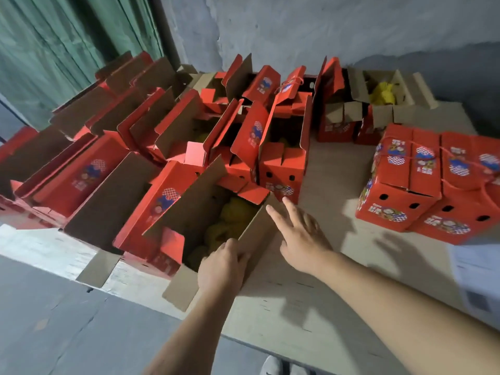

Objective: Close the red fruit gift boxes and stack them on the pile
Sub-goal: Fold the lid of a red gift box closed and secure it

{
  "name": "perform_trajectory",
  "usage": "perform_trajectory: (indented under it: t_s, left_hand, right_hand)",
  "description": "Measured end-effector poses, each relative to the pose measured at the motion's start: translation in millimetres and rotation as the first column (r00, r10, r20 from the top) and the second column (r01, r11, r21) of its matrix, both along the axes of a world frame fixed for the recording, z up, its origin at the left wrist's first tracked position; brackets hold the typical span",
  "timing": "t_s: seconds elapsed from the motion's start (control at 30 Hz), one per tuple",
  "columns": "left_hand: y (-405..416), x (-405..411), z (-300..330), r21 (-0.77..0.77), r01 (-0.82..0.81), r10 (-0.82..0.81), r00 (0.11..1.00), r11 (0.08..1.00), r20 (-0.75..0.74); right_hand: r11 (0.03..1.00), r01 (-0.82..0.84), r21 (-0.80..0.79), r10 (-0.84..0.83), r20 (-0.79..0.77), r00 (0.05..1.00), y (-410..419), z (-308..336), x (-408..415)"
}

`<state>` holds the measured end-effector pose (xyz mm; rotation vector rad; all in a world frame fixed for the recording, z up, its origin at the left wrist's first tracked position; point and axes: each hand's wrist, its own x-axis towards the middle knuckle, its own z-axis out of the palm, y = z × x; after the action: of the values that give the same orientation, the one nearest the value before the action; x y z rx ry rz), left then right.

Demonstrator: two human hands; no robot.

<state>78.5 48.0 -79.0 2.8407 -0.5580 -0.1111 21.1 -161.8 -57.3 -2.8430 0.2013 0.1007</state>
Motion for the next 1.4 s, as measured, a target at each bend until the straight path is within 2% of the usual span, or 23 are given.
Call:
perform_trajectory:
  t_s: [0.07,0.13,0.2,0.27,0.37,0.43,0.5,0.57,0.6,0.63,0.67,0.73,0.8,0.83,0.9,0.97,1.0,1.07,1.13,1.2,1.27,1.33,1.4]
  left_hand:
    - [-2.6,-3.1,0.4,0.057,0.186,-0.189,0.980,0.981,0.054]
    - [-14.1,-6.4,1.0,0.087,0.387,-0.391,0.920,0.918,0.036]
    - [-32.1,-14.4,2.0,0.108,0.585,-0.589,0.808,0.804,0.000]
    - [-48.9,-26.9,-1.4,0.038,0.730,-0.731,0.681,0.682,0.028]
    - [-63.9,-42.4,-7.6,-0.042,0.810,-0.798,0.583,0.584,0.152]
    - [-64.1,-41.5,-9.7,-0.103,0.793,-0.741,0.600,0.600,0.302]
    - [-54.8,-34.1,-11.3,-0.234,0.723,-0.616,0.682,0.651,0.395]
    - [-40.0,-24.0,-14.7,-0.372,0.565,-0.422,0.814,0.737,0.400]
    - [-32.4,-21.7,-16.2,-0.465,0.428,-0.299,0.897,0.775,0.327]
    - [-26.3,-21.2,-18.1,-0.593,0.245,-0.173,0.969,0.767,0.176]
    - [-22.5,-21.9,-17.5,-0.723,0.014,-0.062,0.997,0.690,-0.039]
    - [-18.8,-21.5,-12.7,-0.797,-0.422,0.018,0.888,0.432,-0.460]
    - [-20.7,-17.9,-3.2,-0.722,-0.642,-0.181,0.702,0.256,-0.688]
    - [-22.8,-16.9,-0.5,-0.707,-0.675,-0.350,0.623,0.211,-0.700]
    - [-28.2,-16.9,2.4,-0.800,-0.541,-0.585,0.571,0.260,-0.577]
    - [-34.5,-19.4,1.4,-0.858,-0.300,-0.669,0.538,0.417,-0.514]
    - [-39.0,-19.6,0.7,-0.834,-0.173,-0.644,0.561,0.523,-0.520]
    - [-48.5,-13.3,-1.8,-0.664,0.179,-0.545,0.738,0.726,-0.398]
    - [-55.1,-1.7,-4.8,-0.360,0.458,-0.539,0.826,0.813,-0.166]
    - [-59.2,9.1,-3.4,-0.210,0.475,-0.500,0.862,0.854,-0.084]
    - [-62.0,13.1,-2.2,-0.174,0.417,-0.433,0.900,0.892,-0.059]
    - [-66.5,9.3,-2.8,-0.191,0.341,-0.355,0.934,0.921,-0.047]
    - [-69.1,3.2,-3.8,-0.288,0.279,-0.306,0.951,0.916,-0.051]
  right_hand:
    - [0.995,0.066,0.076,-0.071,0.063,0.996,-7.7,5.8,-8.3]
    - [0.975,0.190,0.116,-0.201,0.088,0.976,-15.7,6.3,-20.6]
    - [0.927,0.371,0.062,-0.374,0.039,0.927,-25.2,-1.0,-40.4]
    - [0.859,0.507,-0.079,-0.512,-0.075,0.856,-32.4,-13.3,-67.8]
    - [0.793,0.590,-0.151,-0.605,-0.083,0.792,-39.4,-24.4,-106.4]
    - [0.801,0.587,-0.113,-0.594,-0.028,0.804,-43.0,-21.3,-123.1]
    - [0.793,0.601,-0.103,-0.605,-0.015,0.796,-41.9,-17.8,-134.9]
    - [0.760,0.641,-0.107,-0.645,-0.006,0.764,-33.8,-16.6,-141.2]
    - [0.746,0.657,-0.107,-0.660,0.008,0.751,-29.3,-17.3,-142.5]
    - [0.736,0.668,-0.108,-0.670,0.021,0.742,-25.9,-17.9,-142.8]
    - [0.728,0.676,-0.111,-0.678,0.024,0.735,-24.5,-17.8,-142.2]
    - [0.722,0.680,-0.127,-0.686,-0.009,0.727,-25.5,-18.5,-138.8]
    - [0.715,0.682,-0.155,-0.694,-0.039,0.718,-26.3,-21.3,-135.5]
    - [0.710,0.684,-0.166,-0.698,-0.036,0.716,-25.4,-23.0,-134.8]
    - [0.702,0.688,-0.183,-0.703,-0.025,0.711,-24.6,-27.1,-134.1]
    - [0.690,0.702,-0.177,-0.717,-0.034,0.696,-23.3,-29.2,-131.8]
    - [0.678,0.717,-0.161,-0.731,-0.046,0.681,-21.6,-28.9,-128.9]
    - [0.640,0.759,-0.118,-0.768,-0.064,0.638,-15.5,-26.5,-123.6]
    - [0.608,0.790,-0.079,-0.794,-0.047,0.606,-6.6,-23.0,-123.4]
    - [0.593,0.803,-0.051,-0.803,0.041,0.595,-0.6,-20.6,-130.6]
    - [0.611,0.791,-0.037,-0.786,0.087,0.612,-1.0,-17.4,-138.9]
    - [0.602,0.795,0.070,-0.798,0.054,0.600,-9.7,-14.9,-140.3]
    - [0.487,0.827,0.280,-0.866,0.031,0.500,-20.9,-9.6,-135.0]
